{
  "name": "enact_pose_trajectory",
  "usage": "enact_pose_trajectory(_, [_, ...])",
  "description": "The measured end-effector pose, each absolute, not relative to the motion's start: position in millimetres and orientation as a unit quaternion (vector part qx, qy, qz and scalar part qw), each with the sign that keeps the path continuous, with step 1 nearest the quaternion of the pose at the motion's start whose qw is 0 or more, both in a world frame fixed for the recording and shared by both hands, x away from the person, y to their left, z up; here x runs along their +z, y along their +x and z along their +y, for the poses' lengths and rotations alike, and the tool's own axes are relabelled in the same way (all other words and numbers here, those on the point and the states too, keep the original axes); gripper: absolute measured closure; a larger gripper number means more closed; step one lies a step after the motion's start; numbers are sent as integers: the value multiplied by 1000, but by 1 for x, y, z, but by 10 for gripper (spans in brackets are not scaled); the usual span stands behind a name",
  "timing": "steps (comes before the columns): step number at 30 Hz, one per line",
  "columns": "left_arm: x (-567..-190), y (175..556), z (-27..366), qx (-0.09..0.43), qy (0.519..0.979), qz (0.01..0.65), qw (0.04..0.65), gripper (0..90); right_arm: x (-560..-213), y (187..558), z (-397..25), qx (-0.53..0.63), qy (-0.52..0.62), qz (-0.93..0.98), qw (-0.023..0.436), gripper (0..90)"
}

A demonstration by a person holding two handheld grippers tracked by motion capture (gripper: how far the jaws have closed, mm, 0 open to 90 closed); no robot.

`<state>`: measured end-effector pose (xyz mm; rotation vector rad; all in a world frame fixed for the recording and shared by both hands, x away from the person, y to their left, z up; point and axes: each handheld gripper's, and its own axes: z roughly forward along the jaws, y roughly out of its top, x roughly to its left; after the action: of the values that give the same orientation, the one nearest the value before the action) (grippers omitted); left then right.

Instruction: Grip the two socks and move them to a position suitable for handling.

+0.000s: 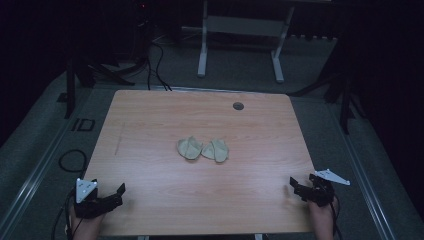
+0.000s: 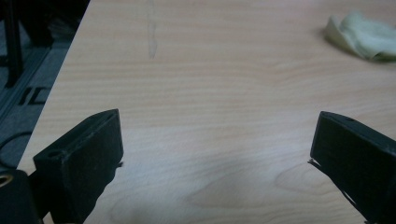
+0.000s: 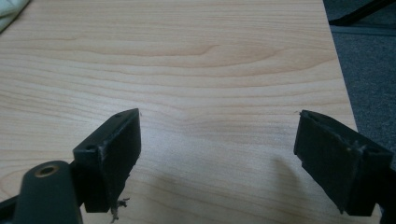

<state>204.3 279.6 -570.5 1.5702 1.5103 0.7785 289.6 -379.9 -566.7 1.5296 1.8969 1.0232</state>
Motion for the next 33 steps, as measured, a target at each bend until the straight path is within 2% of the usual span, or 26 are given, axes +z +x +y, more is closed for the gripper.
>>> enact_pose_trajectory(5, [-569, 205, 282, 308, 605, 609, 411, 24, -568, 292, -377, 358, 553, 716, 232, 151])
enact_pose_trajectory(10, [-566, 205, 278, 312, 592, 610, 424, 24, -568, 291, -374, 353, 550, 717, 242, 151])
enact_pose_trajectory(16, [-568, 206, 268, 290, 612, 579, 455, 24, -563, 297, -363, 347, 517, 748, 232, 156])
enact_pose_trajectory(21, [-570, 207, 266, 257, 607, 563, 498, 50, -562, 304, -351, 348, 502, 762, 213, 156])
enact_pose_trajectory(24, [-569, 207, 265, 246, 611, 566, 495, 50, -560, 307, -345, 348, 493, 770, 208, 156])
enact_pose_trajectory(25, [-568, 208, 265, 223, 612, 573, 497, 50, -559, 309, -340, 350, 486, 775, 203, 156])
enact_pose_trajectory(27, [-567, 208, 264, 212, 625, 574, 484, 50, -558, 312, -336, 351, 486, 777, 192, 156])
enact_pose_trajectory(30, [-565, 207, 258, 244, 642, 565, 458, 50, -556, 317, -329, 349, 480, 784, 183, 156])
enact_pose_trajectory(33, [-564, 207, 257, 239, 646, 563, 456, 50, -555, 320, -321, 346, 480, 788, 171, 156])
